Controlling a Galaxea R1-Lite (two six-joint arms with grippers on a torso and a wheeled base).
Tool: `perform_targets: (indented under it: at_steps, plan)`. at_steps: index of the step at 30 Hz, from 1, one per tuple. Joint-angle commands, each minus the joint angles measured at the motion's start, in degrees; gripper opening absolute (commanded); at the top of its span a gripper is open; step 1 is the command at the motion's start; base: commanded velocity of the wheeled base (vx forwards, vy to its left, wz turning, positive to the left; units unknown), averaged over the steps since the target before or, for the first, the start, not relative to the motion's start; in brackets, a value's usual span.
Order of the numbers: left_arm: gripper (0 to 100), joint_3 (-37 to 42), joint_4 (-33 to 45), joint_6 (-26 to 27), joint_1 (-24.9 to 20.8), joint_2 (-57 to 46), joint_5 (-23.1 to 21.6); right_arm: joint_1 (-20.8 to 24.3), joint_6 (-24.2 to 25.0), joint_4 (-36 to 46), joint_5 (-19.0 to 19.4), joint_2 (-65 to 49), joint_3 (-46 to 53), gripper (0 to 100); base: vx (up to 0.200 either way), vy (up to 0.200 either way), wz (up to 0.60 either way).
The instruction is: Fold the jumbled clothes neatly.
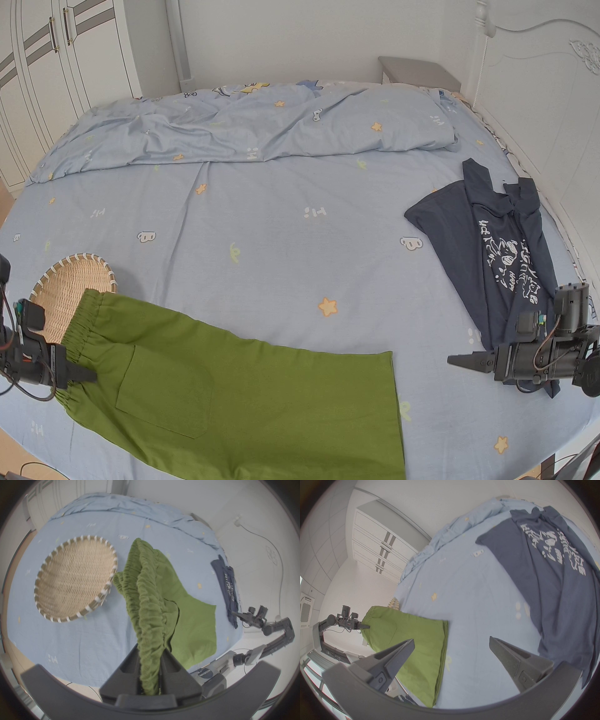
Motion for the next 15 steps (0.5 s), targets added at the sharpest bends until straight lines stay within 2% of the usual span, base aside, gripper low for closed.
perform_targets:
  at_steps: [1,2,3,6,7,12,15]
  plan:
    - [0,-11.76,8.59,0.59,-8.91,-3.21,0.15,-0.41,1.47,1.97,0.03,-1.27,-8.48,100,0.0,0.0,0.0]
    - [0,-11.76,8.59,0.59,-9.09,-3.21,0.15,-0.41,1.38,1.97,0.03,-1.27,-8.57,100,0.0,0.0,0.0]
    - [0,-11.41,8.86,0.33,-11.81,-3.21,0.15,-0.32,1.38,2.14,0.03,-1.09,-9.53,100,0.0,0.0,0.0]
    - [0,-11.5,9.91,0.07,-15.77,-2.95,0.15,-0.59,1.29,1.97,0.29,-0.92,-10.06,100,0.0,0.0,0.0]
    - [0,-11.59,9.91,-0.02,-15.94,-2.95,0.15,-0.59,1.38,2.05,0.29,-0.92,-10.06,100,0.0,0.0,0.0]
    - [0,-14.84,10.7,-5.56,-25.0,-1.19,0.15,-1.55,0.85,1.97,0.03,0.84,-9.97,100,0.0,0.0,0.0]
    - [0,-15.36,10.18,-6.79,-29.65,-0.22,0.15,-2.08,0.85,1.97,0.03,0.75,-10.06,100,0.0,0.0,0.0]
